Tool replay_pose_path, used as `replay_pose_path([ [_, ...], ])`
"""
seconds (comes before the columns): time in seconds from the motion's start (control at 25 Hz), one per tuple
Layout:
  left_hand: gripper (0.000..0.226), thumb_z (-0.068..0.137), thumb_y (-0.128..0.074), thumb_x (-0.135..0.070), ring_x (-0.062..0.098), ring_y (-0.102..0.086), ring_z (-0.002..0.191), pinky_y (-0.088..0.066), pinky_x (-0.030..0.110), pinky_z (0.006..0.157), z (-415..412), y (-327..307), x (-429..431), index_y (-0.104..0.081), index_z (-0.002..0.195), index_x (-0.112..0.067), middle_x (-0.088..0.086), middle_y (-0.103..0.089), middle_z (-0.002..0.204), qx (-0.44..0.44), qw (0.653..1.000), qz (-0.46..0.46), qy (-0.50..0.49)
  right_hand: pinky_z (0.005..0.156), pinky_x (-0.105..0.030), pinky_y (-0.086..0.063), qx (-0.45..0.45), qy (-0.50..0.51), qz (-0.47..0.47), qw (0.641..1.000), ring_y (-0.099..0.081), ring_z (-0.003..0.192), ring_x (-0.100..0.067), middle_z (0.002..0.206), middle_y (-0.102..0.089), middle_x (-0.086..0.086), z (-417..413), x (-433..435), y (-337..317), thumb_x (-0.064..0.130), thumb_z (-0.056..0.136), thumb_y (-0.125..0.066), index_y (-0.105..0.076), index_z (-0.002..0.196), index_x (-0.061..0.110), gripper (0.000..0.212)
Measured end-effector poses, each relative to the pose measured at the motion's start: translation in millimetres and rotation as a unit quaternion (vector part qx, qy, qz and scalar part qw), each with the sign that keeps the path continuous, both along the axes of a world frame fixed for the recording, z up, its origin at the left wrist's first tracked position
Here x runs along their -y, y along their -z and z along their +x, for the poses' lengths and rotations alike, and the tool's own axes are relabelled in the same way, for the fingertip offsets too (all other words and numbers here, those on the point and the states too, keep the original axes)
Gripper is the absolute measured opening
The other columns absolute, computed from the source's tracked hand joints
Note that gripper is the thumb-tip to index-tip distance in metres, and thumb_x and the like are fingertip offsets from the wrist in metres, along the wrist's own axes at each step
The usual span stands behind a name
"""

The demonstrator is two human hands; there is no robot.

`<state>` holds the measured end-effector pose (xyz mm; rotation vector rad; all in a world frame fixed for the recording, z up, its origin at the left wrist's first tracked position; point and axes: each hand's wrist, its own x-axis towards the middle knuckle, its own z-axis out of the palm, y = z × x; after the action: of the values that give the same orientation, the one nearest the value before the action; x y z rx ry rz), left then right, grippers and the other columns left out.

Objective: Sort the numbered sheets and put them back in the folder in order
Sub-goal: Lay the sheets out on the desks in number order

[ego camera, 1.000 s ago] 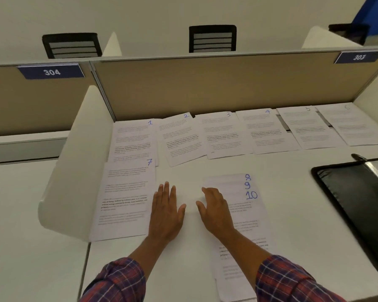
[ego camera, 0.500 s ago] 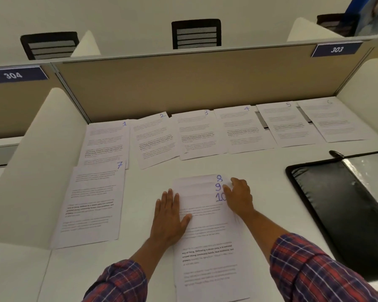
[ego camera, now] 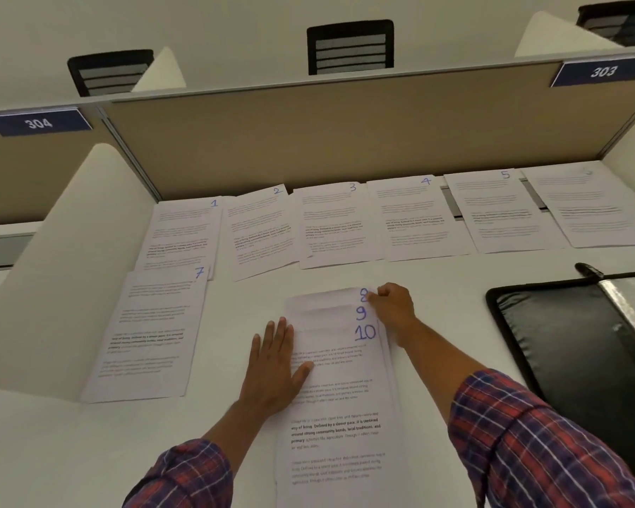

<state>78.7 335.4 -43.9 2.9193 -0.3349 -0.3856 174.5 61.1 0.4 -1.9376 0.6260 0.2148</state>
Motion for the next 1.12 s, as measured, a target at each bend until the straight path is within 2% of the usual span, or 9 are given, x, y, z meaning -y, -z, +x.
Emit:
replay_pose_path([
  [0.12, 0.112, 0.077, 0.019, -0.087, 0.017, 0.030, 0.155, 0.016, 0.037, 0.126, 1, -2, 10, 0.015, 0.164, -0.017, 0.000, 0.029, 0.168, 0.001, 1.000, -0.008, -0.003, 0.060, -0.029, -0.034, 0.051, 0.030, 0.048, 0.997, -0.044, 0.069, -0.018, 0.070, -0.048, 0.002, 1, 13, -22, 0.014, 0.090, -0.074, -0.047, 0.072, 0.019, 0.034],
  [0.28, 0.116, 0.076, 0.017, -0.089, 0.018, 0.026, 0.156, 0.016, 0.038, 0.127, 2, -4, 29, 0.010, 0.164, -0.014, 0.001, 0.024, 0.169, 0.000, 1.000, -0.030, 0.000, 0.065, -0.031, -0.046, 0.154, 0.055, 0.009, 0.986, -0.056, 0.073, -0.019, 0.078, -0.062, 0.001, 2, 41, -63, 0.022, 0.097, -0.071, -0.057, 0.080, 0.015, 0.023],
  [0.56, 0.108, 0.083, -0.003, -0.080, 0.023, 0.017, 0.159, 0.013, 0.041, 0.127, 8, -9, 55, 0.004, 0.166, -0.011, 0.006, 0.018, 0.172, -0.014, 1.000, -0.001, -0.011, 0.062, -0.030, -0.056, 0.380, 0.024, -0.052, 0.923, -0.068, 0.076, -0.019, 0.085, -0.070, -0.005, -12, 67, -153, 0.027, 0.103, -0.064, -0.059, 0.093, 0.015, 0.017],
  [0.64, 0.107, 0.088, -0.013, -0.083, 0.023, 0.014, 0.160, 0.011, 0.042, 0.128, 11, -18, 58, -0.001, 0.166, -0.011, 0.008, 0.012, 0.173, -0.007, 0.999, -0.018, -0.033, 0.064, -0.027, -0.057, 0.428, 0.005, -0.051, 0.902, -0.069, 0.079, -0.016, 0.088, -0.070, -0.004, -20, 66, -174, 0.025, 0.105, -0.062, -0.060, 0.097, 0.015, 0.013],
  [0.72, 0.099, 0.097, -0.035, -0.077, 0.022, 0.009, 0.161, 0.005, 0.043, 0.130, 18, -35, 65, -0.006, 0.166, -0.013, 0.007, 0.005, 0.174, 0.006, 0.991, -0.101, -0.082, 0.065, -0.021, -0.055, 0.461, -0.024, -0.043, 0.886, -0.069, 0.082, -0.010, 0.091, -0.071, 0.000, -30, 60, -193, 0.024, 0.106, -0.061, -0.061, 0.100, 0.014, 0.011],
  [0.84, 0.096, 0.092, -0.061, -0.064, 0.018, -0.014, 0.159, -0.016, 0.040, 0.129, 33, -83, 78, -0.018, 0.166, -0.021, 0.000, -0.016, 0.174, 0.033, 0.918, -0.352, -0.181, 0.067, -0.015, -0.051, 0.488, -0.059, -0.010, 0.871, -0.068, 0.081, -0.004, 0.090, -0.070, 0.004, -42, 49, -215, 0.020, 0.105, -0.062, -0.062, 0.102, 0.013, 0.007],
  [0.92, 0.088, 0.089, -0.071, -0.060, 0.014, -0.037, 0.150, -0.033, 0.036, 0.119, 41, -119, 81, -0.031, 0.161, -0.029, -0.008, -0.039, 0.165, 0.057, 0.866, -0.462, -0.185, 0.068, -0.018, -0.054, 0.493, -0.063, 0.033, 0.867, -0.069, 0.081, -0.005, 0.091, -0.072, 0.004, -46, 40, -228, 0.018, 0.105, -0.064, -0.064, 0.103, 0.012, 0.007],
  [1.04, 0.041, 0.094, -0.075, -0.040, 0.008, -0.067, 0.117, -0.056, 0.031, 0.102, 40, -158, 76, -0.061, 0.131, -0.027, -0.019, -0.070, 0.128, 0.078, 0.809, -0.558, -0.168, 0.069, -0.025, -0.057, 0.490, -0.047, 0.109, 0.864, -0.071, 0.081, -0.010, 0.091, -0.074, 0.008, -48, 26, -240, 0.018, 0.103, -0.066, -0.064, 0.104, 0.013, 0.006],
  [1.12, 0.018, 0.098, -0.071, -0.023, 0.014, -0.074, 0.103, -0.062, 0.036, 0.093, 37, -168, 67, -0.071, 0.114, -0.015, -0.011, -0.077, 0.114, 0.074, 0.756, -0.622, -0.192, 0.071, -0.028, -0.059, 0.468, -0.026, 0.144, 0.871, -0.072, 0.083, -0.013, 0.094, -0.076, 0.005, -45, 16, -241, 0.021, 0.103, -0.066, -0.064, 0.106, 0.013, 0.009],
])
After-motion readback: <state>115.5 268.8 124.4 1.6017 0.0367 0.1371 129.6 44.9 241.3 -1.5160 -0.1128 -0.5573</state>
